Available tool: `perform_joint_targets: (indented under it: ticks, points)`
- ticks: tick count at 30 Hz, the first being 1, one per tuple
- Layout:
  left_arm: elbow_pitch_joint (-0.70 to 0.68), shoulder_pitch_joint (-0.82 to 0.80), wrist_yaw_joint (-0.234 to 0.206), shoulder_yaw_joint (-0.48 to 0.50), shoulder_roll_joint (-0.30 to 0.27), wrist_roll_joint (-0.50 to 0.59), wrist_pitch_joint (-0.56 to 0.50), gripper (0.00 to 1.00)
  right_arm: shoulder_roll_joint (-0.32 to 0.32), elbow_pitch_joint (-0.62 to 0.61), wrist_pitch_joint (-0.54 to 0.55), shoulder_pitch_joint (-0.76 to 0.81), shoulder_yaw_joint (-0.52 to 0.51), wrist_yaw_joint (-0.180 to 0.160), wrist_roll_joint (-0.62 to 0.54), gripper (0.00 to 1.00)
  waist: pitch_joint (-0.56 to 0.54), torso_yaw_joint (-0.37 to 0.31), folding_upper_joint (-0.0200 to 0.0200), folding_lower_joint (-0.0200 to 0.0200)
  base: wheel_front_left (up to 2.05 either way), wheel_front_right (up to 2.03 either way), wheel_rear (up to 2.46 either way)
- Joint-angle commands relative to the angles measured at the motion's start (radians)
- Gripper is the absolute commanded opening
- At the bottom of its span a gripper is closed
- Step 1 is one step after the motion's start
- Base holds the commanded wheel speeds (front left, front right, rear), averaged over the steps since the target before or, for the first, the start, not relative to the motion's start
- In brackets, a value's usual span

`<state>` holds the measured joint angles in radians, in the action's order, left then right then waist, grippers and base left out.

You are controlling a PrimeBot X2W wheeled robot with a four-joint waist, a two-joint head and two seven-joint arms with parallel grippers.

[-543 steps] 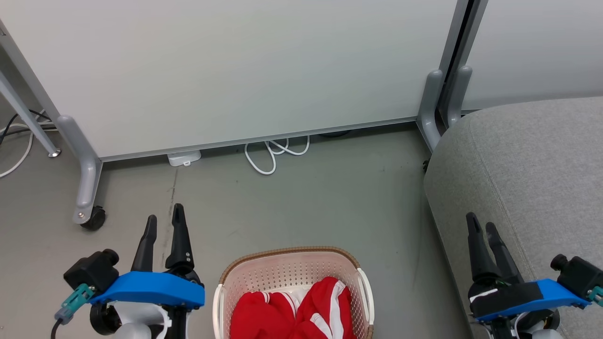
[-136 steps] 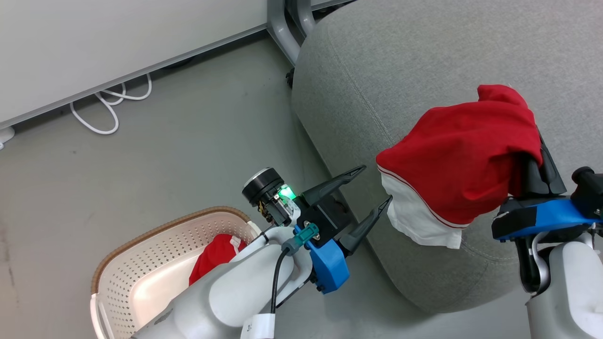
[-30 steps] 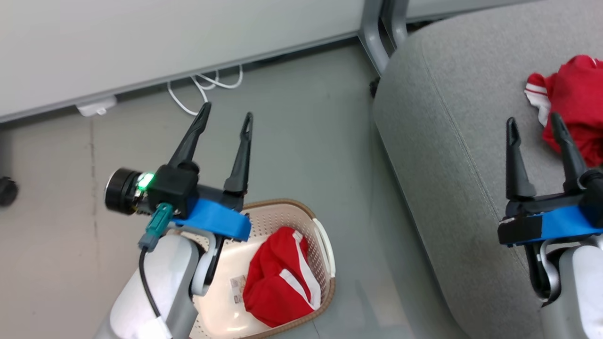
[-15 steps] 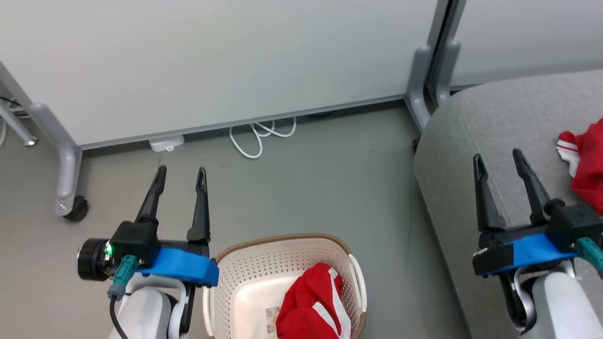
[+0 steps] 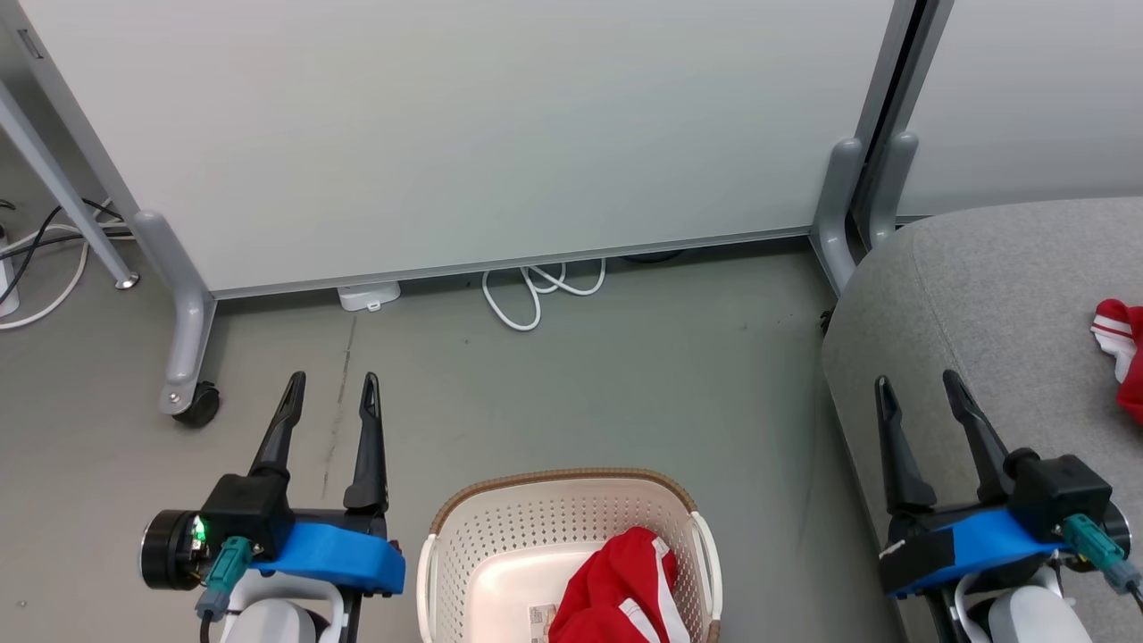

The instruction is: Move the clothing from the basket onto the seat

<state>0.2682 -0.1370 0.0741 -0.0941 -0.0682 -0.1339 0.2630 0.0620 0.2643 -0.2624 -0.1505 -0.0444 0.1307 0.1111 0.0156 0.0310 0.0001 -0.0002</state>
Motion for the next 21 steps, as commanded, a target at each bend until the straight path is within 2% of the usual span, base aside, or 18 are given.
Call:
perform_joint_targets:
  ticks: [1,21]
  points:
    - [0.003,0.013,0.005,0.009,0.000,0.007,0.003,1.00,-0.004,0.002,-0.004,0.021,-0.003,0.000,0.004,1.00,0.000,0.003,-0.0001,0.0002,0.00,0.00,0.00]
    - [0.037,0.015,0.037,0.026,0.018,0.036,0.003,1.00,-0.012,0.015,-0.004,0.048,-0.004,0.000,0.010,1.00,0.006,0.001,-0.0001,0.0002,0.00,0.00,0.00]
